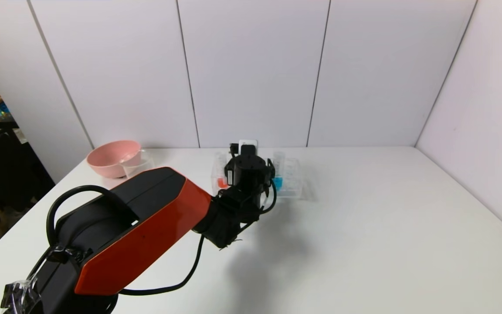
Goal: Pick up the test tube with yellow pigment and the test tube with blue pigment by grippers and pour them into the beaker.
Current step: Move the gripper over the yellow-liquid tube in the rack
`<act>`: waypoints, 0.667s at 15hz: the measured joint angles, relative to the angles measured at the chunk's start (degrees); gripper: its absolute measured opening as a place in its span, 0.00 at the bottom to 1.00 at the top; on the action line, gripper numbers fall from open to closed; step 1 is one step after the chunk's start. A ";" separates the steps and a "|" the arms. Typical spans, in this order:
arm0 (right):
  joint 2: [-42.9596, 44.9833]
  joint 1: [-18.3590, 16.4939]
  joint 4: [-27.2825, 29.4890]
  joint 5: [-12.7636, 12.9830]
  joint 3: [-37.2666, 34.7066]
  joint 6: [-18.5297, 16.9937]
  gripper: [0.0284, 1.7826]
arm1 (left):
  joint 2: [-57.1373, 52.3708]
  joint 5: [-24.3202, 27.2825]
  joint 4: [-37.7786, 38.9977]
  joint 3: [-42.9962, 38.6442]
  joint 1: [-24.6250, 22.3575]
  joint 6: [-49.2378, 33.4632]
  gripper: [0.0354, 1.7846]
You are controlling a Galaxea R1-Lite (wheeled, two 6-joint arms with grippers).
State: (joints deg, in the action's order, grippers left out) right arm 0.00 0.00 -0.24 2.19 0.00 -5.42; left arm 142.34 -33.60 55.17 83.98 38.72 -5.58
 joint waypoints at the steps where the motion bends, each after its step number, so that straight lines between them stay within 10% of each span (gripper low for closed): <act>1: 0.00 0.00 0.00 0.00 0.00 0.00 0.96 | 0.16 0.00 -0.30 0.20 0.00 0.02 0.93; 6: 0.00 0.00 0.00 0.00 0.00 0.00 0.96 | 0.68 0.02 -0.85 0.56 -0.05 -0.01 0.78; 10: 0.00 0.00 0.00 0.00 0.00 0.00 0.96 | 0.72 0.02 -0.96 0.56 0.09 -0.12 0.41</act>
State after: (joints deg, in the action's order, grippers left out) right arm 0.00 0.00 -0.24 2.19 0.00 -5.42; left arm 143.06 -33.57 54.21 84.54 38.80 -5.71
